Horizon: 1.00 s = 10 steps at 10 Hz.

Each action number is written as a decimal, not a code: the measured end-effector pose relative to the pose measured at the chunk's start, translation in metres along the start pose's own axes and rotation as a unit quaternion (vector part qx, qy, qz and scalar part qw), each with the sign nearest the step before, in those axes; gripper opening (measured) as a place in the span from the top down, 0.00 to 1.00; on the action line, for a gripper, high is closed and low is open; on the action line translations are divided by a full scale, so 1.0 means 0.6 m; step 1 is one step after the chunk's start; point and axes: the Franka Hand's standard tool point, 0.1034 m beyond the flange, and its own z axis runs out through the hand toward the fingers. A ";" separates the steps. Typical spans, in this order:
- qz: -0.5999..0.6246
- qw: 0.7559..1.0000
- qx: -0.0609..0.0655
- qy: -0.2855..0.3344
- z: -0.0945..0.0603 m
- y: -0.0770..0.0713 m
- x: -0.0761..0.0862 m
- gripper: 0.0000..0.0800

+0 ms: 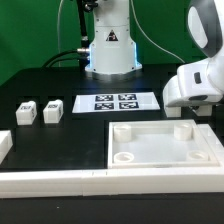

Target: Assemble one leg

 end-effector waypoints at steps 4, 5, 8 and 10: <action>-0.002 1.000 -0.002 -0.002 -0.005 -0.002 -0.006 0.64; -0.002 1.000 -0.005 -0.007 -0.013 -0.001 -0.017 0.64; -0.012 0.999 -0.016 -0.039 -0.060 0.025 -0.078 0.64; -0.029 0.998 -0.016 -0.053 -0.110 0.044 -0.111 0.64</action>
Offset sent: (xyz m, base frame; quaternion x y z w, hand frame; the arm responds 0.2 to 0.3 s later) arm -0.0069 0.0020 0.0135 -0.0026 -0.0215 -0.0003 0.9998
